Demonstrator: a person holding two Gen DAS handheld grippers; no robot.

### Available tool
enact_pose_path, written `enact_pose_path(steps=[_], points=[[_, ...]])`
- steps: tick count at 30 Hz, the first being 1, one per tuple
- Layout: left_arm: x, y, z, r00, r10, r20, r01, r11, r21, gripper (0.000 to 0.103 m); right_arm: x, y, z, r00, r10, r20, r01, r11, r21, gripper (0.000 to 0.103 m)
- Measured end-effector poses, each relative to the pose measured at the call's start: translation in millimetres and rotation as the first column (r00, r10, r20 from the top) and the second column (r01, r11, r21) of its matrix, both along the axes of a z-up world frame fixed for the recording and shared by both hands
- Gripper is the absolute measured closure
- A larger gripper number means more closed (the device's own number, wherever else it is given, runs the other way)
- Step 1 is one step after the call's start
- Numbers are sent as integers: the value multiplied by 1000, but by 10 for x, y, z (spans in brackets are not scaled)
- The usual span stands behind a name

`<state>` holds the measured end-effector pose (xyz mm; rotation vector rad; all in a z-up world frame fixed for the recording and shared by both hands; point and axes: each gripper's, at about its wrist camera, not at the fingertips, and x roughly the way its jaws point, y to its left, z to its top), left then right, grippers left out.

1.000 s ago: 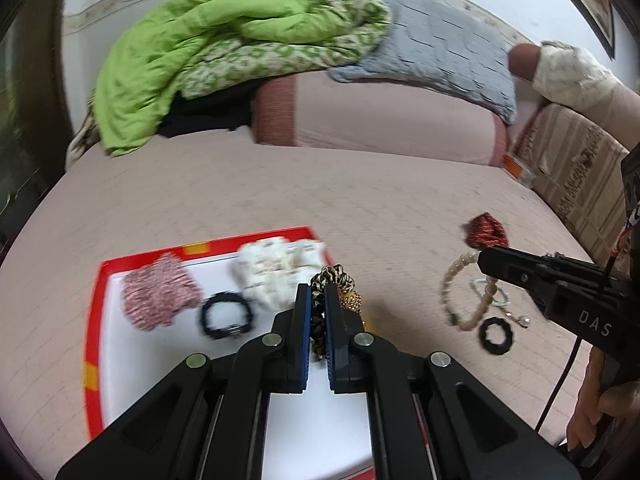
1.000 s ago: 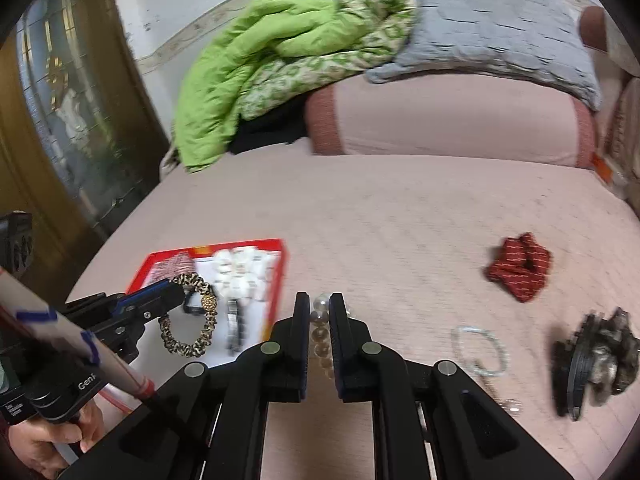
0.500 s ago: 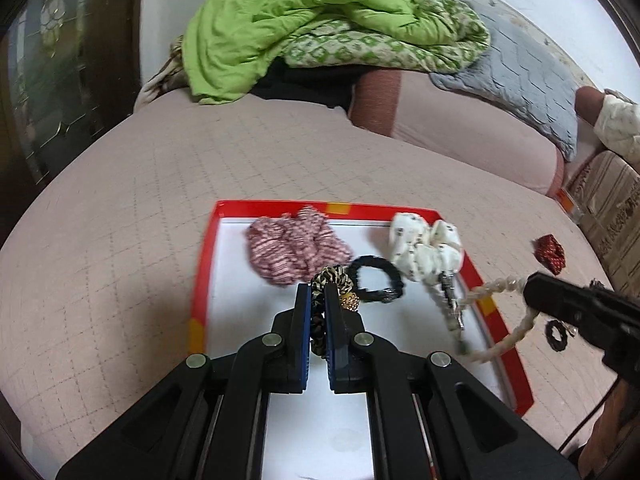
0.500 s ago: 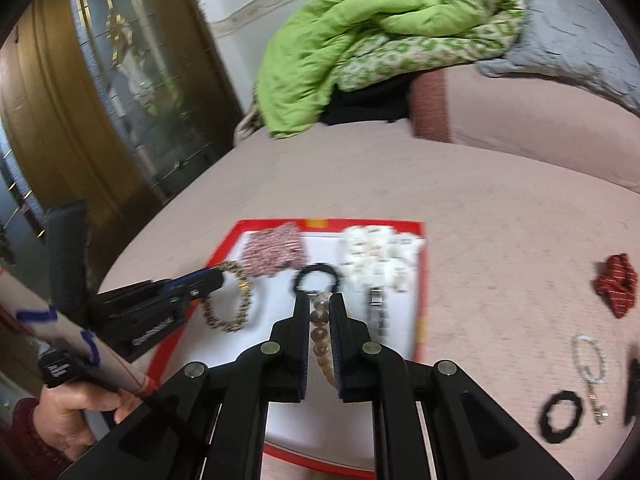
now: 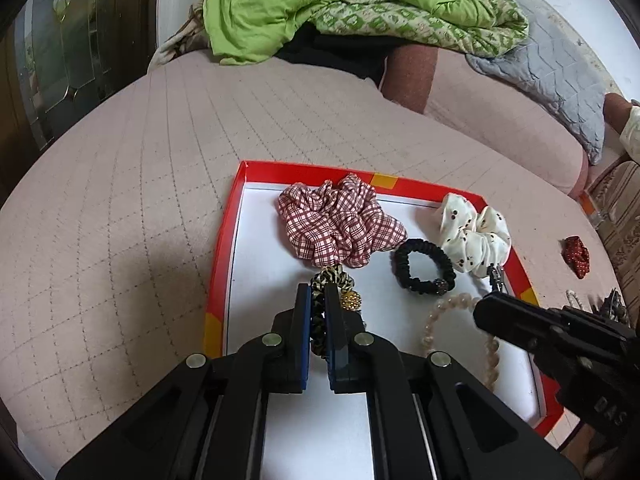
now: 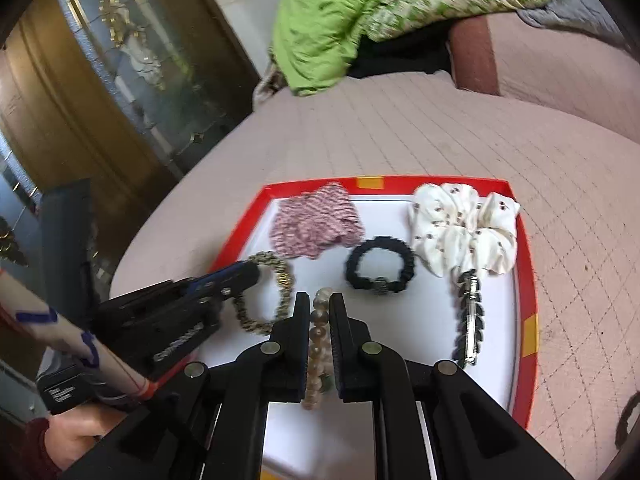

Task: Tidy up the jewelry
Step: 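Lower both bracelets into the tray and open right tool, then left tool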

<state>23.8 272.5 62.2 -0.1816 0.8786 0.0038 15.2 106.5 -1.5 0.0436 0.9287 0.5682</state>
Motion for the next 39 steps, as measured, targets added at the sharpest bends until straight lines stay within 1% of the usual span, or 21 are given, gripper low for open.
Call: enact_pose_path(steps=[8, 11, 14, 17, 21, 27, 32, 39], points=[[59, -19, -24, 1000, 6, -8, -6, 1000, -6, 97, 132, -193, -146, 995, -100, -28, 97, 990, -106, 93], [64, -16, -23, 1000, 11, -5, -11, 1000, -10, 97, 175, -241, -179, 993, -113, -38, 109, 989, -97, 93], [71, -25, -30, 1000, 3, -14, -3, 1000, -4, 97, 201, -235, -148, 994, -109, -21, 107, 991, -76, 93], [76, -30, -35, 1000, 0, -19, 0, 1000, 1, 97, 236, -196, -130, 995, -104, -10, 103, 992, -76, 92], [93, -30, -40, 1000, 1, -24, -1, 1000, 1, 97, 255, -179, -167, 995, -97, -33, 95, 993, -71, 92], [98, -55, -53, 1000, -1, -30, 1, 1000, 6, 97, 263, -205, -199, 994, -106, -39, 102, 991, -84, 91], [79, -51, -49, 1000, 8, -20, -8, 1000, 3, 97, 257, -241, -199, 993, -109, -48, 105, 992, -75, 91], [57, -43, -19, 1000, 9, -3, -9, 1000, -5, 94, 225, -302, -120, 992, -115, -47, 112, 993, -47, 91]])
